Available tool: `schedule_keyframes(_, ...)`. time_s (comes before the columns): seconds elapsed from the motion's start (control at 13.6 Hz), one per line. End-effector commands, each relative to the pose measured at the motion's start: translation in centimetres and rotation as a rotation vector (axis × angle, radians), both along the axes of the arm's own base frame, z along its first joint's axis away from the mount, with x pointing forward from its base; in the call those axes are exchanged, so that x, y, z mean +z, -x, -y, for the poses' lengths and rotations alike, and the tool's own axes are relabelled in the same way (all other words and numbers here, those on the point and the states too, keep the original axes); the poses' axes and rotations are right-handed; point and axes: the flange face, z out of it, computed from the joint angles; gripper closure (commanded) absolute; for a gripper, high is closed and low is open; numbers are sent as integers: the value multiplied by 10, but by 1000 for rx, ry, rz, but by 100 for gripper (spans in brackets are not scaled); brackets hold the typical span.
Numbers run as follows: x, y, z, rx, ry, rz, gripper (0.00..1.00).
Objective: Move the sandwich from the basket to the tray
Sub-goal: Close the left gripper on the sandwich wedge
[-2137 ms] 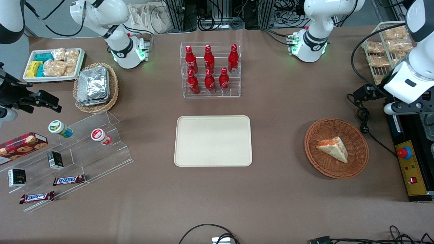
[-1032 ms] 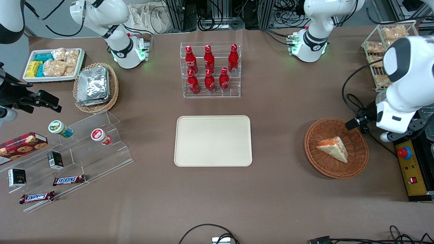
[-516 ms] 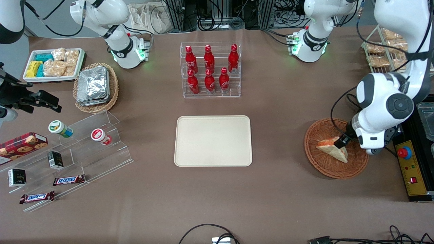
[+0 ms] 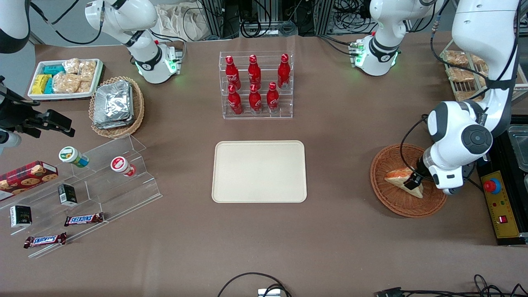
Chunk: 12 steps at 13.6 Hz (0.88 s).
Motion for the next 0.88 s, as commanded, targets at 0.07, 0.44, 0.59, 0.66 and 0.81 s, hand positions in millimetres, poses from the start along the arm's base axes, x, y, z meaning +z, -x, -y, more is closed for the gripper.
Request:
schedule_keyframes(0.07,-19,-4,2,57,-8,19,11)
schedule_keyframes(0.44,-21,-4,2,71,-7,18,82)
schedule_keyframes(0.59,-15,-5,3,67,-10,19,100)
schedule_keyframes(0.66,-9,-5,4,58,-10,24,100)
schedule_keyframes(0.81,10,-4,6,32,-16,22,100)
